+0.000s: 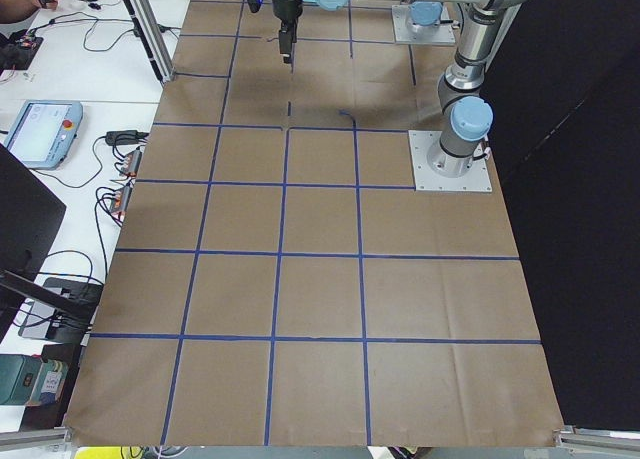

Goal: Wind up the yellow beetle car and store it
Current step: 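Grasp the yellow car with the right gripper and lift it into the blue bin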

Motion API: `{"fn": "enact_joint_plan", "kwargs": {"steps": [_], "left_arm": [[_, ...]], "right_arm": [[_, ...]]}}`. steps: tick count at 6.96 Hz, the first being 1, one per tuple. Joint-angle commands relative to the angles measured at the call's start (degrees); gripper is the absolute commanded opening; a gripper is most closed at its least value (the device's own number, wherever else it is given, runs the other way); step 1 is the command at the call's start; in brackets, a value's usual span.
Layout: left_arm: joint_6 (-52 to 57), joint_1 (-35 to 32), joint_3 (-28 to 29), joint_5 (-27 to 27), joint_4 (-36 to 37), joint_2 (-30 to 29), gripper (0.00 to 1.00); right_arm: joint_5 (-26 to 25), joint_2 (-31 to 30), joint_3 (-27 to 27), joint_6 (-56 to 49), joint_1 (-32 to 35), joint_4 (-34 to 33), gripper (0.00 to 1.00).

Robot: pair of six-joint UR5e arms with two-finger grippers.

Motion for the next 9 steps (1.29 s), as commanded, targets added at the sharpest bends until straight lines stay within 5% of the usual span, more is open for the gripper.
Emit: {"fn": "enact_joint_plan", "kwargs": {"steps": [1,5,9], "left_arm": [[0.1,0.1,0.0,0.0,0.0,0.0,1.00],[0.1,0.0,0.1,-0.1,0.0,-0.1,1.00],[0.1,0.0,0.1,-0.5,0.0,-0.1,1.00]], "right_arm": [[0.0,0.1,0.1,3.8,-9.2,-1.2,0.20],[1.0,4.2,2.3,21.8,-15.4,-3.6,0.20],[1.2,4.2,16.1,21.7,-17.4,-19.9,0.22]]}}
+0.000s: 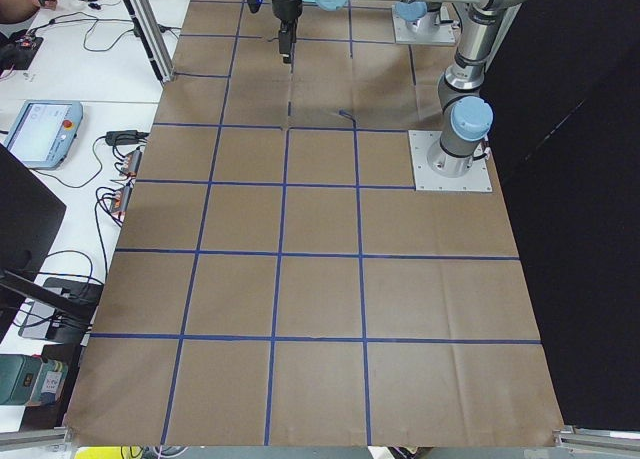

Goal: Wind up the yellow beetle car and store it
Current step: 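Open the right gripper to drop the car inside the bin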

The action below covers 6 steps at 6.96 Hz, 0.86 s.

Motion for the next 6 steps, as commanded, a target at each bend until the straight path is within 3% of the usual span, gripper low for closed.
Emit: {"fn": "enact_joint_plan", "kwargs": {"steps": [1,2,3,4,6], "left_arm": [[0.0,0.0,-0.1,-0.1,0.0,0.1,1.00],[0.0,0.0,-0.1,-0.1,0.0,0.1,1.00],[0.0,0.0,-0.1,-0.1,0.0,0.1,1.00],[0.0,0.0,0.0,-0.2,0.2,-0.1,1.00],[0.0,0.0,-0.2,0.0,0.0,0.0,1.00]], "right_arm": [[0.2,-0.8,5.2,-2.0,-0.7,-4.4,0.37],[0.1,-0.9,5.8,-4.8,-0.7,-4.4,0.84],[-0.1,-1.1,6.0,-6.0,-0.7,-4.4,1.00],[-0.1,-1.3,5.4,-6.1,-0.7,-4.4,1.00],[-0.3,-7.4,5.3,-5.6,-0.4,-1.9,1.00]]}}
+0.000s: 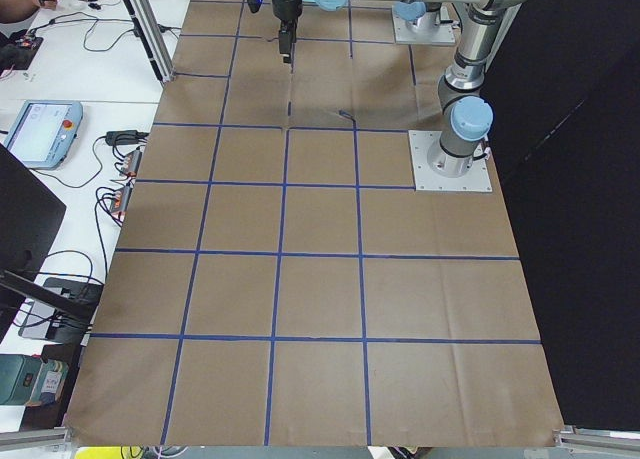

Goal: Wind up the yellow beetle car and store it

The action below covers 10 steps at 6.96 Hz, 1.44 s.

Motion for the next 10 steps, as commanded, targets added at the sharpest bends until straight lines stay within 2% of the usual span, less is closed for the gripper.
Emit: {"fn": "enact_joint_plan", "kwargs": {"steps": [1,3,5,7,10], "left_arm": [[0.0,0.1,0.0,-0.1,-0.1,-0.2,1.00],[0.0,0.2,0.0,-0.1,0.1,-0.6,1.00],[0.1,0.3,0.0,0.0,0.2,-0.4,1.00],[0.2,0.5,-0.1,-0.1,0.2,-0.4,1.00],[2.4,0.7,0.0,0.4,0.2,0.1,1.00]], "right_arm": [[-0.1,-7.1,-0.3,1.9,0.9,6.3,1.00],[-0.6,-15.7,-1.3,11.2,5.4,15.3,1.00],[-0.7,-21.6,-3.0,26.6,14.0,23.4,1.00],[-0.8,-22.9,-6.6,39.0,22.0,29.4,1.00],[-0.8,-22.9,-6.3,48.8,29.3,29.6,1.00]]}}
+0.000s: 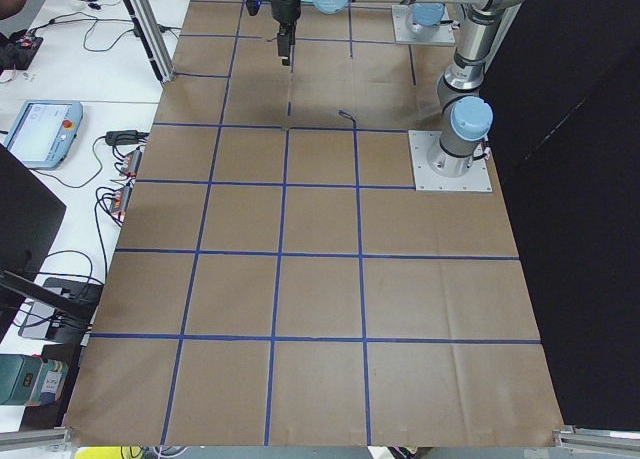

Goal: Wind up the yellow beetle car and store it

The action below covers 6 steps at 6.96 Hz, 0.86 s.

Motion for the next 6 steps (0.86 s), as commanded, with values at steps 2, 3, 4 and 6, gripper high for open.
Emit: {"fn": "enact_joint_plan", "kwargs": {"steps": [2,3,4,6], "left_arm": [[1.2,0.0,0.0,0.1,-0.4,0.4,1.00],[1.2,0.0,0.0,0.0,-0.3,0.5,1.00],[1.2,0.0,0.0,0.0,-0.4,0.5,1.00],[1.2,0.0,0.0,0.0,-0.4,0.5,1.00]], "right_arm": [[0.1,0.1,0.0,8.8,9.3,0.1,1.00],[-0.1,0.3,0.1,9.1,11.5,0.1,1.00],[-0.1,0.3,0.2,8.9,11.6,0.3,1.00],[0.0,1.4,0.3,7.4,11.8,1.8,1.00]]}}
